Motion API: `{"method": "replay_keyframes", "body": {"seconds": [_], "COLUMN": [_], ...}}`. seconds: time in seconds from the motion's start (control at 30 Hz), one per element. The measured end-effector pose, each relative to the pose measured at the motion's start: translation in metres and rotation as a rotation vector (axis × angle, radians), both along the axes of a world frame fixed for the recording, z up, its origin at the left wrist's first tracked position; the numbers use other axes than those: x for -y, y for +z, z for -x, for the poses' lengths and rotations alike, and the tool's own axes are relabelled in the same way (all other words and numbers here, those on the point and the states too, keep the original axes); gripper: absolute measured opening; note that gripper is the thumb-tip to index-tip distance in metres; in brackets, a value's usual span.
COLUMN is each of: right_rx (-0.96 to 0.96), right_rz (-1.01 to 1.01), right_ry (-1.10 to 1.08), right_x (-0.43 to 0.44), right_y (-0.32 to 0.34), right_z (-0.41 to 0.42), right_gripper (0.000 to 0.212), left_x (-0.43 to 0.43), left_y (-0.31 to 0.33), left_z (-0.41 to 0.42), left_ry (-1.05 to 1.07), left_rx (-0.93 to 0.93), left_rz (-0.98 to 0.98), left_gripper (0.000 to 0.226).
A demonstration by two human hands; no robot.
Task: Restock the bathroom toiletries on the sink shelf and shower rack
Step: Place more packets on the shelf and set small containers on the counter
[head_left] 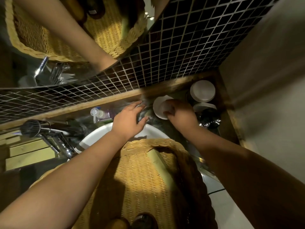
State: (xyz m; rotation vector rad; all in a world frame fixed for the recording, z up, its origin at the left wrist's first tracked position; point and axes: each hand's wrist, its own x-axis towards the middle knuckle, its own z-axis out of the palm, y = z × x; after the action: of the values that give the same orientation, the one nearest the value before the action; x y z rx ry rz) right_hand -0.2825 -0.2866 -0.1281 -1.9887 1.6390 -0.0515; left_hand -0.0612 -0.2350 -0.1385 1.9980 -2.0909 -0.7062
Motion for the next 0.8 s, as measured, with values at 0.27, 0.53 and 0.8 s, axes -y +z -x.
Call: {"method": "replay_keyframes", "body": {"seconds": [0.27, 0.53, 0.8], "right_rx": [-0.006, -0.144, 0.070], "right_rz": [0.036, 0.065, 0.085], "right_ry": [0.080, 0.281, 0.137], "right_x": [-0.008, -0.025, -0.049], "right_y": [0.010, 0.015, 0.078], "right_z": [0.006, 0.015, 0.017], "right_gripper": [0.052, 0.066, 0.076], "left_x": [-0.001, -0.008, -0.054], "left_y": [0.001, 0.010, 0.058], "left_z": [0.001, -0.002, 0.000], "left_ry": [-0.009, -0.026, 0.049], "left_rx": [0.062, 0.101, 0.065], "left_rz": [-0.039, -0.115, -0.004], "left_gripper": [0.053, 0.053, 0.061]}}
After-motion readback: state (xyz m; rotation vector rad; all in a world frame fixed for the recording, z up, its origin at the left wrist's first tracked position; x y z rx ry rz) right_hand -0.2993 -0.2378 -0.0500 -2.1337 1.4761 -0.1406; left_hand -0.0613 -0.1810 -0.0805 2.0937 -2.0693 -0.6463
